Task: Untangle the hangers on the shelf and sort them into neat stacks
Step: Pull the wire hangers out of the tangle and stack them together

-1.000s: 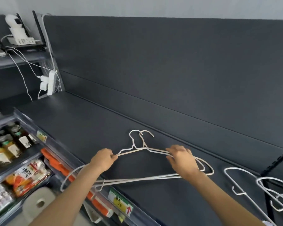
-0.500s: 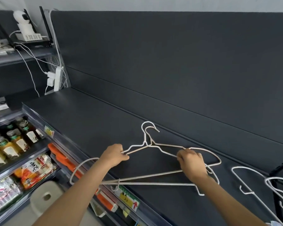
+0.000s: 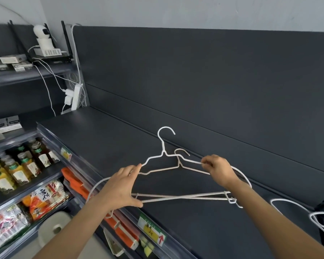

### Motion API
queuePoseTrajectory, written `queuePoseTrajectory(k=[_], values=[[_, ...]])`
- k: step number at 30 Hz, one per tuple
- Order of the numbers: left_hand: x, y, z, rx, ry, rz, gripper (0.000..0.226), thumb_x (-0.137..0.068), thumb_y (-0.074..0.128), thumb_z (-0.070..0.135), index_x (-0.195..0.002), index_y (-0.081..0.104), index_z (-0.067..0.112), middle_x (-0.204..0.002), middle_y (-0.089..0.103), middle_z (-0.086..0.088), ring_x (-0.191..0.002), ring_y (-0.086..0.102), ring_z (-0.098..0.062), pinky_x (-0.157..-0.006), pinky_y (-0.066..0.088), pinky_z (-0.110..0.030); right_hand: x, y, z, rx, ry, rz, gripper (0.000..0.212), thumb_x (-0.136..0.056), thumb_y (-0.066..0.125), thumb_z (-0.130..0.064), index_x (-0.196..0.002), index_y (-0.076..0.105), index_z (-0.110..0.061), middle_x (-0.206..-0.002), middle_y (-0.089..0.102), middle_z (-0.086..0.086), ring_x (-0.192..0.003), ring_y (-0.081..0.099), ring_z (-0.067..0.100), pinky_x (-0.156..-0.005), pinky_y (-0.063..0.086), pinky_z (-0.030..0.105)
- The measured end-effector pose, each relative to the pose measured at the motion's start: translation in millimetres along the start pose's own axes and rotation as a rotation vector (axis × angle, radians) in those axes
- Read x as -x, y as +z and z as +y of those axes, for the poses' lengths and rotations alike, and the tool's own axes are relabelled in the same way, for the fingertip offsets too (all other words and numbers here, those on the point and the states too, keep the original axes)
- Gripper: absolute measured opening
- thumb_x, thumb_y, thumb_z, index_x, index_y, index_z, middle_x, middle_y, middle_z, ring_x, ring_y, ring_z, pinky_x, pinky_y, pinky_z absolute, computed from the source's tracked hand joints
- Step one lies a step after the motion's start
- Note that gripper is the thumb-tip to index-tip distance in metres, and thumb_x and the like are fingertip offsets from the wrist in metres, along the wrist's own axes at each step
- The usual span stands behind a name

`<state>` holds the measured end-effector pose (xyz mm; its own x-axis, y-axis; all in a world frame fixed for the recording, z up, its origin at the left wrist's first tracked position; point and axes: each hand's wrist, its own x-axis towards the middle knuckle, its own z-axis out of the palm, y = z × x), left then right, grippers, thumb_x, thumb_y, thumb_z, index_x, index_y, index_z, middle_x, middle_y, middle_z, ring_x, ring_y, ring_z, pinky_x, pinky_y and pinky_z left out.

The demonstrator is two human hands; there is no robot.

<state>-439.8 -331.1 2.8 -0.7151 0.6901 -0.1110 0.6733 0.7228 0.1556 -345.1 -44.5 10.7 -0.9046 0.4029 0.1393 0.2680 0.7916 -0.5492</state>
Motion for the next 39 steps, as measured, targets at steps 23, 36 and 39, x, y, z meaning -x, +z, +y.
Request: queuePoseTrajectory(k=[23, 36, 39], values=[[-63.6, -6.0, -99.7, 0.390, -0.360, 0.092, 0.070, -0.053, 0.084, 0.028, -0.115, 0.057, 0.012, -0.114, 0.060, -0.008, -0.108, 0.056, -0.026, -0.095, 0.046, -0.033, 58.4, 90.2, 31.1, -0.021, -0.320, -0.039, 0.030, -0.074, 0.057, -0.011, -0.092, 0.060, -0.035, -0.083, 0.043, -0.029, -0.083, 0.045, -0.007, -0.077, 0.041, 0.009], [-76.9, 12.2, -64.6, 0.186, -0.261, 0.009, 0.069, -0.083, 0.061, 0.038, -0.143, 0.031, 0.021, -0.153, 0.019, -0.010, -0.142, 0.017, -0.025, -0.114, 0.022, -0.036, 88.8, 56.4, 60.4, -0.003, -0.356, -0.085, 0.039, -0.075, 0.055, 0.000, -0.086, 0.053, -0.037, -0.090, 0.044, -0.035, -0.080, 0.047, -0.007, -0.073, 0.039, 0.005], [-79.3, 23.2, -37.7, 0.171, -0.209, 0.031, 0.046, -0.092, 0.050, 0.030, -0.136, 0.042, 0.020, -0.140, 0.040, -0.007, -0.131, 0.037, -0.024, -0.104, 0.038, -0.039, 96.6, 53.5, 61.0, 0.010, -0.385, -0.069, 0.038, -0.076, 0.056, -0.001, -0.087, 0.053, -0.037, -0.092, 0.043, -0.037, -0.079, 0.047, -0.007, -0.072, 0.040, 0.005]])
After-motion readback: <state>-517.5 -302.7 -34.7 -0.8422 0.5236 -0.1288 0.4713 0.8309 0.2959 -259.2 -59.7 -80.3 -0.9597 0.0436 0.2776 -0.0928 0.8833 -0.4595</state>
